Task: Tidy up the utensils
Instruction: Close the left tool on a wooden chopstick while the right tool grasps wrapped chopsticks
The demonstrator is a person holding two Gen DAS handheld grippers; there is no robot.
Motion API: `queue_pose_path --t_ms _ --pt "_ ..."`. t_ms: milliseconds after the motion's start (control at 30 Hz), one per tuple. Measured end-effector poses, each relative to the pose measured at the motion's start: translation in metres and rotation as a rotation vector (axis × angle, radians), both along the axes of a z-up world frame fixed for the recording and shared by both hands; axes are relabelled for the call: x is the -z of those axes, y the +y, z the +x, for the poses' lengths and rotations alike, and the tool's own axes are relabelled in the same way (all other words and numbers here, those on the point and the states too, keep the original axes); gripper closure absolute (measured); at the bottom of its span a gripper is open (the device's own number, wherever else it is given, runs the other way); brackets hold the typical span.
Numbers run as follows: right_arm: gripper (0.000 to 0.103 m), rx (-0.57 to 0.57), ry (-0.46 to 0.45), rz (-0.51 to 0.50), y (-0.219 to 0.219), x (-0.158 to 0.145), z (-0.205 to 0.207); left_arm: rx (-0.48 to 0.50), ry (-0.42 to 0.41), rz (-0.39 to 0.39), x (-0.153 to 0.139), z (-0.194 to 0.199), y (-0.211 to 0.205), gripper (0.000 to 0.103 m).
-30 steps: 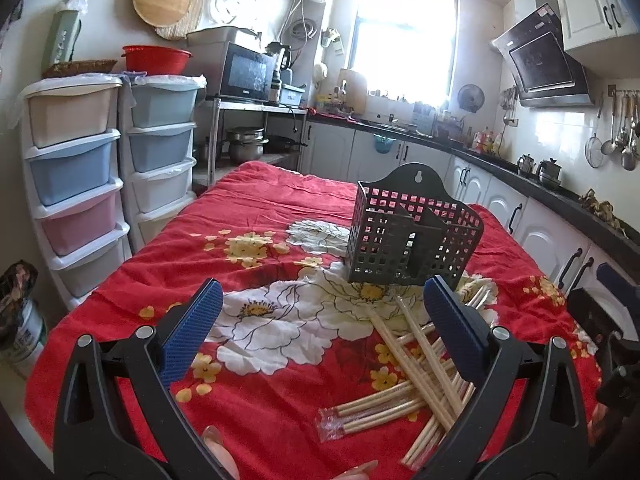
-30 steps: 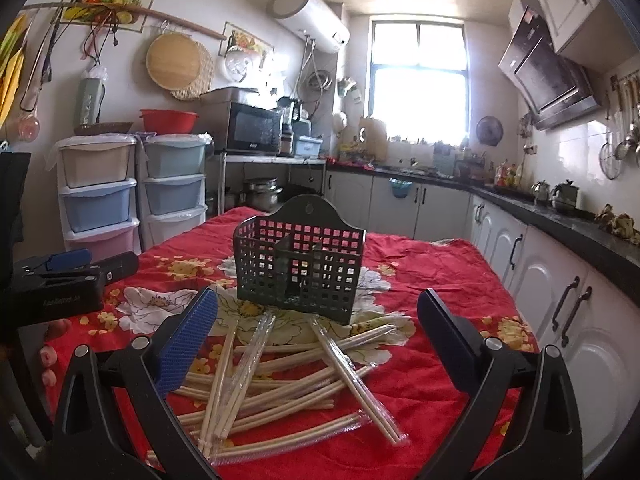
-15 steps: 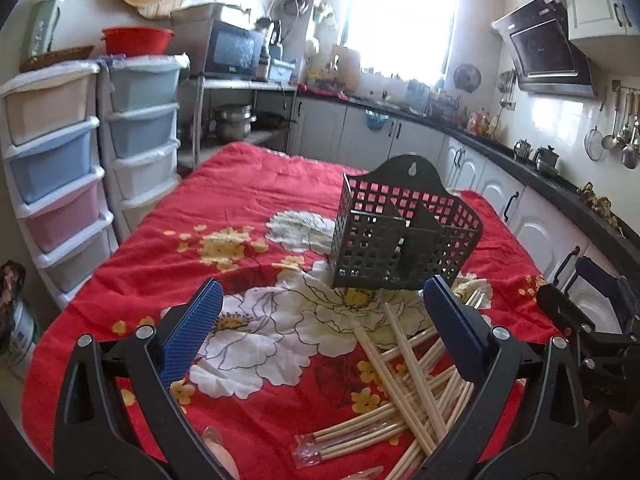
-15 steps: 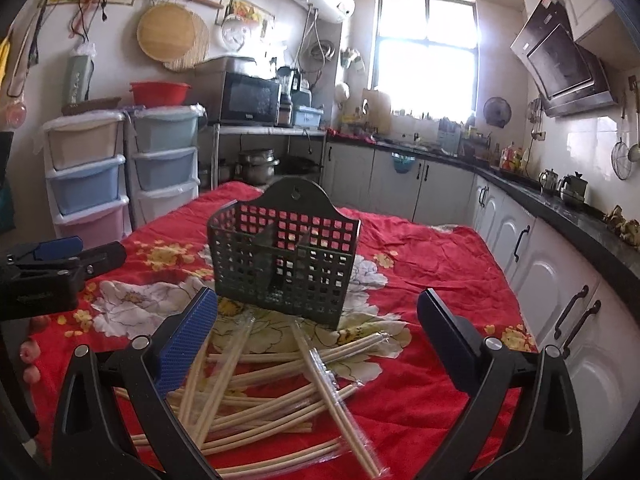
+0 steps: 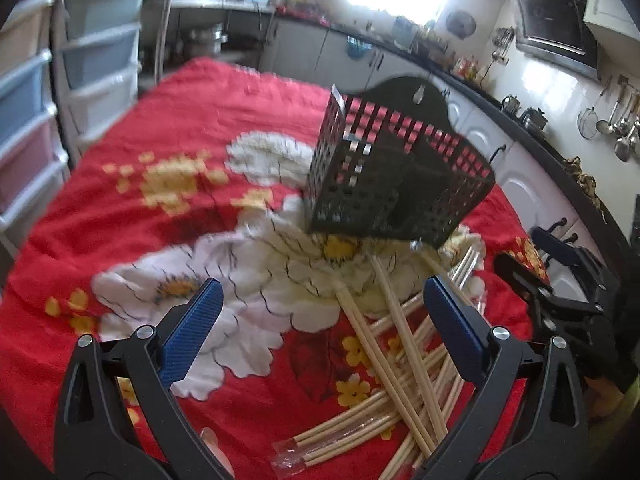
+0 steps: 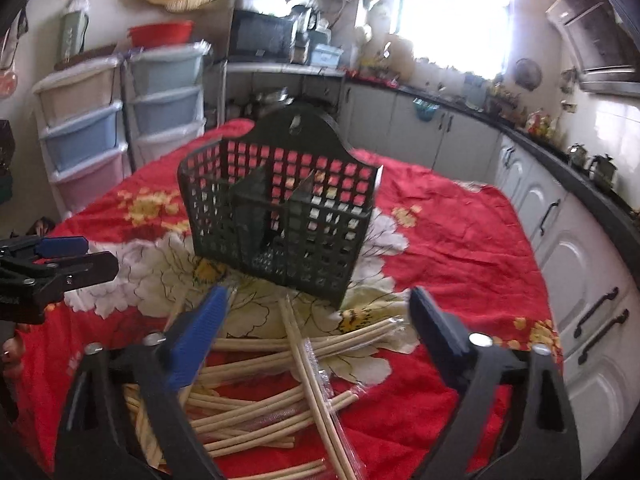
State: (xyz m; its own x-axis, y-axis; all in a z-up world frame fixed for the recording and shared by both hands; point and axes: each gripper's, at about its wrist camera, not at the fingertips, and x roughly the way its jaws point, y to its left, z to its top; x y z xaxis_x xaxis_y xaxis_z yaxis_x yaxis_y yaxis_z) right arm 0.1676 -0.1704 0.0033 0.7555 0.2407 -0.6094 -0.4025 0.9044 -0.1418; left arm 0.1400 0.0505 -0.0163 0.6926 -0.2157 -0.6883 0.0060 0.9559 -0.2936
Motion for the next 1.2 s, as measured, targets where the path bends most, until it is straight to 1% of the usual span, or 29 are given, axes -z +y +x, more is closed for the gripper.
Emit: queue_pose_path --t_ms 33,67,133,200,267,333,367,433,467,533,633,700,767,833,867,933,967,1033,1200 --pt "0.029 -0.008 0.028 -0.005 0.002 0.004 0.005 0.008 0.019 -0.012 0.004 0.003 0.000 0.018" --pt "0.031 -0.020 0.060 -0.002 0.004 0.009 0.012 0.015 0.030 -0.020 0.007 0.004 0.000 0.026" --pt "0.040 -0.034 0.105 -0.006 0.007 0.017 0.020 0.029 0.055 -0.032 0.012 0.009 0.000 0.033" --pt "0.044 -0.051 0.137 -0.011 0.010 0.023 0.026 0.047 0.080 -0.054 0.017 0.012 -0.001 0.038" --pt "0.047 -0.067 0.169 -0.024 0.013 0.030 0.032 0.065 0.118 -0.086 0.023 0.017 -0.002 0.046" --pt "0.055 -0.084 0.203 -0.034 0.017 0.036 0.037 0.085 0.145 -0.110 0.028 0.021 -0.004 0.052" --pt "0.057 -0.087 0.214 -0.039 0.019 0.038 0.039 0.095 0.155 -0.118 0.030 0.023 -0.006 0.056" --pt "0.059 -0.096 0.235 -0.045 0.022 0.043 0.043 0.112 0.173 -0.128 0.034 0.027 -0.010 0.061" --pt "0.060 -0.101 0.246 -0.050 0.024 0.046 0.045 0.121 0.189 -0.145 0.037 0.030 -0.012 0.064" --pt "0.061 -0.107 0.262 -0.063 0.026 0.050 0.048 0.130 0.227 -0.189 0.043 0.036 -0.014 0.065" --pt "0.064 -0.115 0.285 -0.069 0.030 0.054 0.054 0.126 0.257 -0.205 0.051 0.042 -0.016 0.066" --pt "0.065 -0.115 0.300 -0.069 0.032 0.056 0.057 0.123 0.276 -0.220 0.055 0.046 -0.018 0.069" --pt "0.068 -0.115 0.323 -0.067 0.033 0.059 0.062 0.118 0.285 -0.233 0.057 0.050 -0.017 0.074" --pt "0.071 -0.118 0.345 -0.065 0.035 0.063 0.066 0.116 0.300 -0.241 0.060 0.056 -0.017 0.077" --pt "0.072 -0.118 0.355 -0.062 0.036 0.064 0.069 0.114 0.305 -0.244 0.061 0.060 -0.018 0.078" --pt "0.078 -0.119 0.373 -0.057 0.040 0.067 0.073 0.106 0.318 -0.253 0.063 0.065 -0.016 0.083" --pt "0.079 -0.116 0.379 -0.059 0.041 0.069 0.074 0.105 0.324 -0.255 0.063 0.068 -0.016 0.084" --pt "0.085 -0.107 0.386 -0.057 0.041 0.071 0.076 0.104 0.334 -0.249 0.065 0.073 -0.015 0.088" --pt "0.092 -0.115 0.393 -0.052 0.039 0.068 0.075 0.115 0.335 -0.236 0.067 0.077 -0.015 0.090"
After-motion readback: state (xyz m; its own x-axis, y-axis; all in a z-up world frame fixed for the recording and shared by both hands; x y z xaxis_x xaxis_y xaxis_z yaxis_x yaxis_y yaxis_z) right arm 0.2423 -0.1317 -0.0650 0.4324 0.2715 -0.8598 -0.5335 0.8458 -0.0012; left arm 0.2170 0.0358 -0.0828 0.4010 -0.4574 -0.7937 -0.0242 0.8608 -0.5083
